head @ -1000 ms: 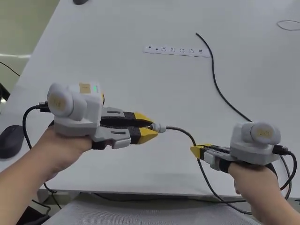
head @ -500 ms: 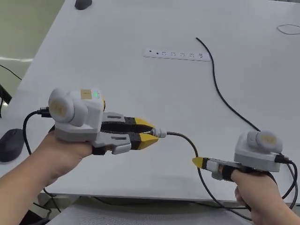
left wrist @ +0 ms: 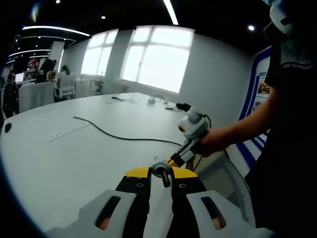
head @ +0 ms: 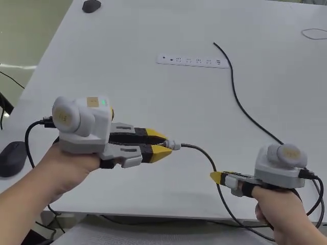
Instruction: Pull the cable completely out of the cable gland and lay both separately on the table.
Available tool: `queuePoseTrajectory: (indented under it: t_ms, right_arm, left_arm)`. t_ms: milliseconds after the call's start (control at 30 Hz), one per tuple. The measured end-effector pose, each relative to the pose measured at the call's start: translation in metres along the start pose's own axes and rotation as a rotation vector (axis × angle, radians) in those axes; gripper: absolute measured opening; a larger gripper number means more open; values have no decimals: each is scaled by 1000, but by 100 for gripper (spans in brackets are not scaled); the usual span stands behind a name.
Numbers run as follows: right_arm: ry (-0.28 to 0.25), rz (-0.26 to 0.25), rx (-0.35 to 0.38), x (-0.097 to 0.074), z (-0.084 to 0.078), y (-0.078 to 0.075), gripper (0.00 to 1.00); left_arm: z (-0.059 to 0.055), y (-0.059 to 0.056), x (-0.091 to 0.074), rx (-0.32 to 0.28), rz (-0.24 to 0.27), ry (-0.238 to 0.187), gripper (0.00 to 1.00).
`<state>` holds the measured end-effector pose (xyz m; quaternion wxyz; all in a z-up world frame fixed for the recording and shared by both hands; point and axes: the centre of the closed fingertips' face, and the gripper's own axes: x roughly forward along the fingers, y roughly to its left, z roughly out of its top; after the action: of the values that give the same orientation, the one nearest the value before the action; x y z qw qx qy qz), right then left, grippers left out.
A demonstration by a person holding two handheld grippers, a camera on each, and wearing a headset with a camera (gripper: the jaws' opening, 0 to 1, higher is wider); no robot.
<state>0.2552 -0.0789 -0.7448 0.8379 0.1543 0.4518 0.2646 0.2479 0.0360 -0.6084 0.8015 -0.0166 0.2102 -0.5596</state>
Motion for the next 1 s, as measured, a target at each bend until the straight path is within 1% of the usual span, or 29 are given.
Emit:
queuePoseTrajectory:
  t_ms: [133,200,233,267,300,367,433,467,500,533,567,600,633,667,733,767,833,933,1000]
  right_arm:
    - [0,-7,-86,-2,2,1,4]
    - [-26,-22,-155,-5,10,2,11]
    - [-21,-30,-205,-7,13,3,14]
    - [-25,-28,-225,-8,14,4,16]
    - [-56,-18,-288,-10,23,11,18]
    - [-87,-6,-366,-14,34,22,21]
    - [-120,11,-520,-19,50,42,26]
    - [-122,21,-568,-20,53,49,28]
    - [-118,29,-628,-21,57,60,30]
    - [-125,46,-680,-21,60,70,33]
    - [-126,53,-727,-21,62,77,36]
    - [-114,65,-798,-21,63,88,37]
    - [-102,72,-833,-20,63,94,37]
    - [-108,80,-887,-19,65,103,35]
    - [-117,99,-938,-19,67,118,34]
    - [-112,103,-956,-18,66,123,33]
    - [-112,97,-980,-17,68,130,33]
    - [-100,116,-1034,-13,65,137,26]
    - [-105,126,-1074,-12,64,142,23]
  left_arm:
    - [1,0,-2,-1,3,-6,15]
    - [1,1,-3,-2,6,-6,15]
    - [0,1,-3,-1,7,-5,15]
    - [0,1,-4,-3,8,-4,15]
    - [0,2,-4,-7,7,-4,15]
    - [-2,3,-5,-11,8,-3,15]
    - [-3,4,-6,-12,11,1,15]
    - [-3,4,-7,-13,12,0,15]
    - [-3,5,-7,-15,11,0,15]
    - [-3,5,-7,-15,11,1,15]
    - [-4,5,-7,-14,11,1,15]
    - [-4,5,-7,-14,10,2,15]
    - [-4,5,-7,-14,10,2,15]
    - [-4,4,-7,-16,10,1,15]
    - [-4,4,-7,-16,9,0,15]
    - [-4,4,-7,-16,8,1,15]
    - [-4,3,-7,-17,6,1,15]
    - [-5,2,-9,-19,5,1,15]
    - [-6,1,-10,-19,3,1,15]
